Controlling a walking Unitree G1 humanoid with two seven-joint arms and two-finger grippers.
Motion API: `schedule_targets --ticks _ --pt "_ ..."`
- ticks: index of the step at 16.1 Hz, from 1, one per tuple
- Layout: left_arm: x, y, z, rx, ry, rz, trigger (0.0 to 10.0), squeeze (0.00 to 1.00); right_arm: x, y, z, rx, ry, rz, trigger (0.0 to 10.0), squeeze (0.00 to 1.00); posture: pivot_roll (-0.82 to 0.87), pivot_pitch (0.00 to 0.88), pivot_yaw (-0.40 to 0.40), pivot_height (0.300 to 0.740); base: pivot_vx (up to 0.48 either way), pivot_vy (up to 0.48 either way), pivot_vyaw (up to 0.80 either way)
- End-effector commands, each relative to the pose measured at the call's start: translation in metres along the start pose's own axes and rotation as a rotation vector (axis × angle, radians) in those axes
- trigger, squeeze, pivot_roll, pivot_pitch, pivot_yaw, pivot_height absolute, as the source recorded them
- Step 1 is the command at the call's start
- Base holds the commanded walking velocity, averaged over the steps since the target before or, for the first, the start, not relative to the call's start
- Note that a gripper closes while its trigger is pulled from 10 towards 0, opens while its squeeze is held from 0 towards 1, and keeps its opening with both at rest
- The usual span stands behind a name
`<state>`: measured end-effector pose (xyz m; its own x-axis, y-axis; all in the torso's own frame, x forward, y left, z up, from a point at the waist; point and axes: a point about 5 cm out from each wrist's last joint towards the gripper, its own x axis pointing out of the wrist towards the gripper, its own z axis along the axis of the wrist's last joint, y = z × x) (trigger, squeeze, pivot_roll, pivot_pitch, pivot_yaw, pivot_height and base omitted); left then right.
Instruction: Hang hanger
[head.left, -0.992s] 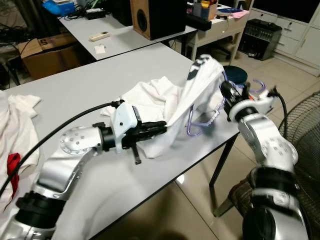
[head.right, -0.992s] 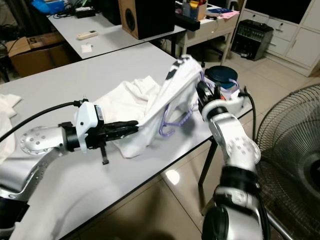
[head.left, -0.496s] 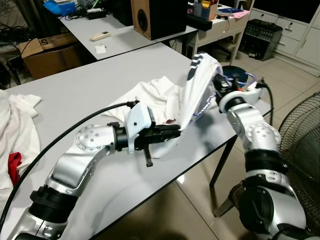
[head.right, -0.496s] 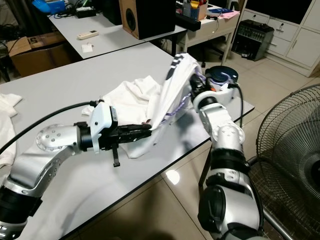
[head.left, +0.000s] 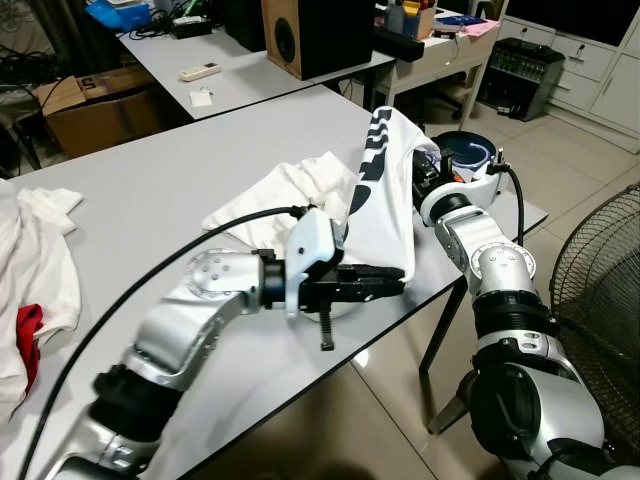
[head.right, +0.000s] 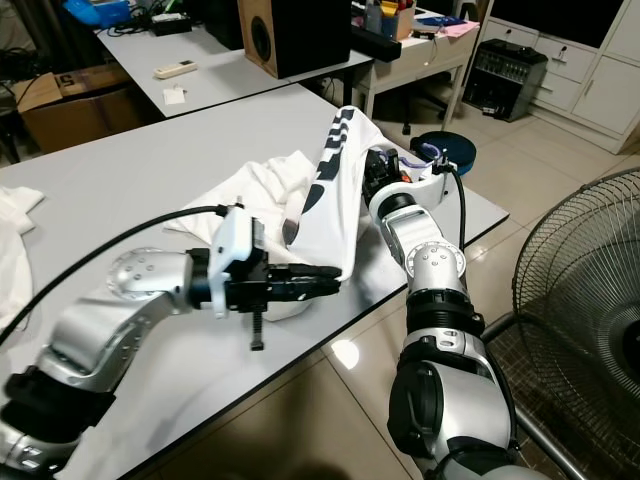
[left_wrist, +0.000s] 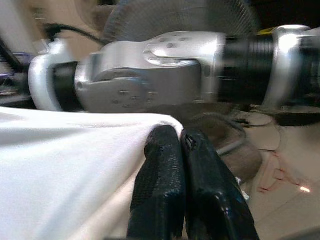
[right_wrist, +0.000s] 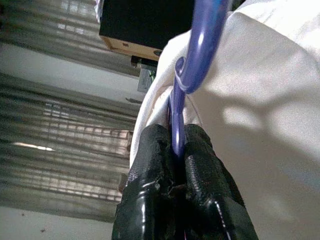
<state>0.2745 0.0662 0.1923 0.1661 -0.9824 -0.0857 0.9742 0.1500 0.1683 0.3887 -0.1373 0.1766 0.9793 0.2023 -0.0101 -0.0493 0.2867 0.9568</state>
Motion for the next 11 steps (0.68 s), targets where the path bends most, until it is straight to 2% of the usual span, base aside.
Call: schedule_targets --ticks 1,3,4,6,8,10,11 --pt "0.000 0.011 0.007 0.047 -0.012 0.070 0.0 0.00 0.002 0.012 -0.005 -0.042 0.028 0.042 10.0 0.00 0.02 0.000 0.046 0.740 0.000 0.000 0.00" --pt "-0.001 0.028 0.023 0.060 -0.096 0.186 0.0 0.00 -0.003 0.009 -0.024 -0.160 0.133 0.046 10.0 0.00 0.02 0.000 0.048 0.740 0.000 0.000 0.00" --pt "-0.001 0.032 0.031 0.052 -0.143 0.210 0.0 0.00 -0.006 0.008 -0.032 -0.185 0.176 0.055 10.0 0.00 0.02 0.000 0.051 0.740 0.000 0.000 0.00" --pt "-0.004 0.042 0.039 0.080 -0.174 0.265 0.0 0.00 -0.010 0.007 -0.038 -0.181 0.204 0.062 10.0 0.00 0.02 0.000 0.053 0.740 0.000 0.000 0.00" --pt "-0.012 0.051 0.042 0.087 -0.192 0.326 0.0 0.00 -0.015 0.010 -0.032 -0.147 0.193 0.081 10.0 0.00 0.02 0.000 0.054 0.740 0.000 0.000 0.00" --pt "-0.013 0.051 0.039 0.088 -0.160 0.321 0.4 0.00 -0.018 0.010 -0.029 -0.149 0.194 0.086 10.0 0.00 0.02 0.000 0.055 0.740 0.000 0.000 0.00" --pt "-0.012 0.048 0.027 0.081 -0.076 0.302 9.9 0.00 -0.018 0.011 -0.027 -0.128 0.187 0.092 10.0 0.00 0.02 0.000 0.055 0.740 0.000 0.000 0.00"
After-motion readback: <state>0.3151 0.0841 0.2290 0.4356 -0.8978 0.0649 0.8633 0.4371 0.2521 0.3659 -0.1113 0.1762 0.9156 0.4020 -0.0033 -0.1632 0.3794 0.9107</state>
